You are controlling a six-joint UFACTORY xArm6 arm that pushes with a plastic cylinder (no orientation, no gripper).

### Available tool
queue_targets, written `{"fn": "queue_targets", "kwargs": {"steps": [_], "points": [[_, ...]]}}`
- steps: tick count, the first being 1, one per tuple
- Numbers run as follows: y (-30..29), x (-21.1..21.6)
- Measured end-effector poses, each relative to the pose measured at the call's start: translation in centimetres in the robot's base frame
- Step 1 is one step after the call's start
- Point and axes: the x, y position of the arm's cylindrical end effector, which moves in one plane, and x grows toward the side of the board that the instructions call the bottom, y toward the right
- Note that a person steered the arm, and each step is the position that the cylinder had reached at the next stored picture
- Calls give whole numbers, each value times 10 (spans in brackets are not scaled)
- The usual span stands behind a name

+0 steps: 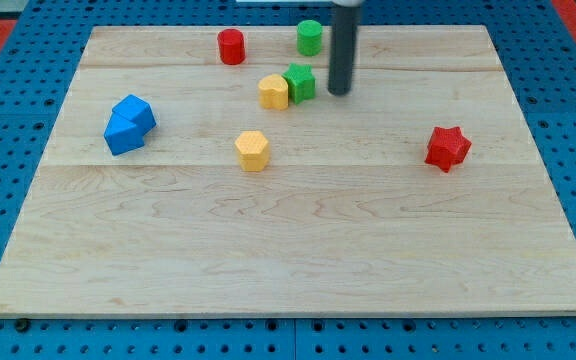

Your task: Place the green heart at the bottom left side of the green circle

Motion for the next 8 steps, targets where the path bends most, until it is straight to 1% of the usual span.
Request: {"fn": "queue_targets", "kwargs": {"steps": [1, 2, 3, 4, 5, 6, 7, 8], "points": [[-24, 19], [-27, -22], [-39, -48], [-29, -19], [-68, -18], [-82, -39], [-65, -74], [-55, -85]]}}
